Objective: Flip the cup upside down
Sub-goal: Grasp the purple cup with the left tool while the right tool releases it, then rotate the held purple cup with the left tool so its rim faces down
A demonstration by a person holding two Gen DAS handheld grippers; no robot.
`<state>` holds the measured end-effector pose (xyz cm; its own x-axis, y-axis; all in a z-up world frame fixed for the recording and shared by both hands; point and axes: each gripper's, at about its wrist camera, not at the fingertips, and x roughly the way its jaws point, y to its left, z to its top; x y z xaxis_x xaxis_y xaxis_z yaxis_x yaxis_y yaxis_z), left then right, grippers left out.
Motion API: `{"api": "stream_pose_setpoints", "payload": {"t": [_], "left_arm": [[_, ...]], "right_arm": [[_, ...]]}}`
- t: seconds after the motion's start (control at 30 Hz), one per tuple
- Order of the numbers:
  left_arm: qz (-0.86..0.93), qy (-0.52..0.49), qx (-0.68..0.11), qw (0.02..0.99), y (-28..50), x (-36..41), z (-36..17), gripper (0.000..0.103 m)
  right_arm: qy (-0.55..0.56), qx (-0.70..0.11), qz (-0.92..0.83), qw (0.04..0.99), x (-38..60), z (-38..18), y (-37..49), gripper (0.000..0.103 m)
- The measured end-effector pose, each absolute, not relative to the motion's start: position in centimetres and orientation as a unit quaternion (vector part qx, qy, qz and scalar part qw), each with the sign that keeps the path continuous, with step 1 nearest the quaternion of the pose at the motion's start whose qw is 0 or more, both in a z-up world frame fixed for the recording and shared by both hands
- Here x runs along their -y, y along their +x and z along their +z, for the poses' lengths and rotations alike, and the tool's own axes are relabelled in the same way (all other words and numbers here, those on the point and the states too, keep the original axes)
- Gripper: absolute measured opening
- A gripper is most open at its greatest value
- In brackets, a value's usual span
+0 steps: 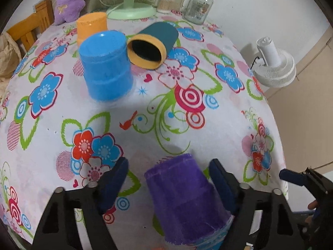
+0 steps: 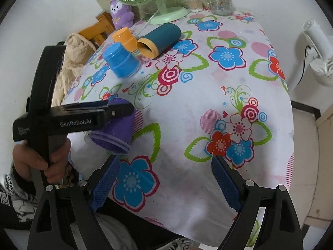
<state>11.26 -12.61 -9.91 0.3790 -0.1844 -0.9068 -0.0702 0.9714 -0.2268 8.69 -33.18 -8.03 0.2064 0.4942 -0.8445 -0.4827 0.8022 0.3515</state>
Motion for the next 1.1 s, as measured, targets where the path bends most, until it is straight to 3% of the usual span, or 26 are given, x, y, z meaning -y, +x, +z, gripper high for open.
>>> {"api": "stream_pose_setpoints", "payload": {"t": [0.2,0.8,0.87,1.1], "left_arm": [[-0.048,-0.112,-0.56,0.819,11.0,13.1,-10.0,0.057],[-0.05,-0.095,-0.507,0.855,8.8,12.8,-5.9,0.056],[-0.047,-0.089,-0.501,0.86,8.4,12.6,-5.3,0.047],[-0.041,-0.083,-0.49,0.867,7.7,12.3,-4.5,0.047]], "right_arm": [[0.003,-0.547,0.32,0.773,32.7,-8.2,8.4,0.091],[0.013,-0.537,0.329,0.776,32.3,-7.8,7.5,0.091],[0.012,-0.536,0.331,0.777,32.0,-7.7,7.4,0.091],[0.008,-0.535,0.336,0.775,31.2,-7.7,6.8,0.091]]}}
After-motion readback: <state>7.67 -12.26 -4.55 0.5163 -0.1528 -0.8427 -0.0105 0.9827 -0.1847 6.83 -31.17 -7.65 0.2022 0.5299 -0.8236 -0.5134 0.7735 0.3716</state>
